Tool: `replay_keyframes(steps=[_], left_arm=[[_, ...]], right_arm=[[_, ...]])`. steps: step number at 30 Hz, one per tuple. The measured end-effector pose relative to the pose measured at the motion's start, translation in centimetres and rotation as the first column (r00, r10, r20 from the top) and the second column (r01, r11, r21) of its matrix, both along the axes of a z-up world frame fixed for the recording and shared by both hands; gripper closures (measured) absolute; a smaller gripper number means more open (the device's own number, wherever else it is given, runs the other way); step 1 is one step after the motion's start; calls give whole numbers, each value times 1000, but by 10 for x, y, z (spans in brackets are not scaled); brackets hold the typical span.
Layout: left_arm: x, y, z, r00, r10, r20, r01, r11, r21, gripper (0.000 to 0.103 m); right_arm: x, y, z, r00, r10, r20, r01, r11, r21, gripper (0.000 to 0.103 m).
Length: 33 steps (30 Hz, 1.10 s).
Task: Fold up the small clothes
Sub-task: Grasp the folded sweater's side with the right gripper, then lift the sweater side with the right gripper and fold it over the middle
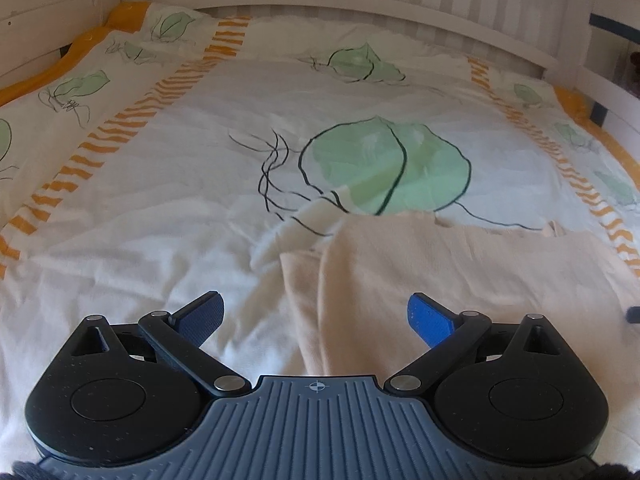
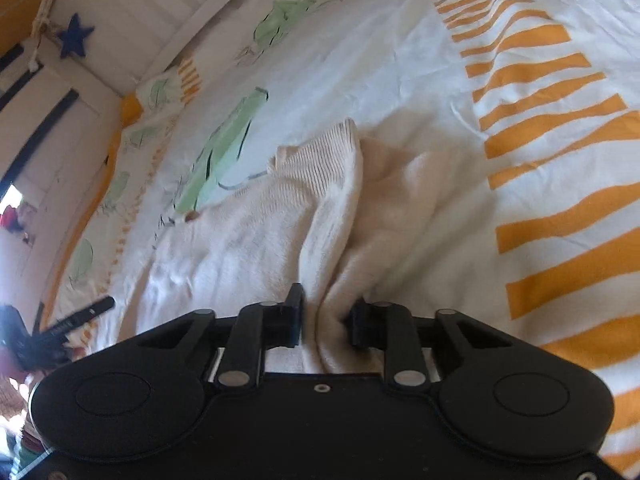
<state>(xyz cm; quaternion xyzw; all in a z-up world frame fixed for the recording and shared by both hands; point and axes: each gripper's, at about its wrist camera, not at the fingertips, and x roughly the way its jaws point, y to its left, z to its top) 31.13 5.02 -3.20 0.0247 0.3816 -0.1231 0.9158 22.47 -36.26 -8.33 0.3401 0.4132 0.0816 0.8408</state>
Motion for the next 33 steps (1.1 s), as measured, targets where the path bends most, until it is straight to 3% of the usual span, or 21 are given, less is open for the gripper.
replay_keyframes(steps=[4, 7, 10, 14, 20, 22, 28, 32, 33], left_arm=[[4, 15, -8, 1000, 3, 6, -3, 999, -44, 4], [8, 31, -15, 999, 42, -35, -45, 995, -93, 4], [17, 47, -11, 994, 87, -68, -95, 988, -121, 4], [21, 68, 3, 990, 137, -45, -143, 974, -175, 4], [22, 82, 8, 985, 167, -32, -170, 971, -171, 4], [24, 84, 9, 984, 174, -36, -178, 969, -173, 4], [28, 91, 8, 983, 170, -68, -181, 955, -237, 4], [28, 93, 4, 981, 165, -98, -185, 950, -250, 4], [28, 92, 3, 981, 163, -102, -184, 949, -256, 4]], right_arm=[[1, 11, 25, 1000, -21, 2, 21, 999, -35, 75], [5, 29, 47, 1000, -6, 21, 7, 999, -45, 76], [16, 51, 66, 999, 4, 51, -3, 1000, -14, 76], [36, 93, 81, 996, 30, 83, -34, 999, 43, 76], [69, 165, 79, 986, 136, 98, -143, 987, 70, 76], [79, 187, 75, 981, 163, 102, -171, 982, 80, 85], [95, 242, 59, 967, 244, 71, -246, 969, 21, 85], [94, 258, 51, 959, 279, 59, -277, 960, -36, 76], [92, 259, 52, 960, 277, 49, -274, 960, -58, 56]])
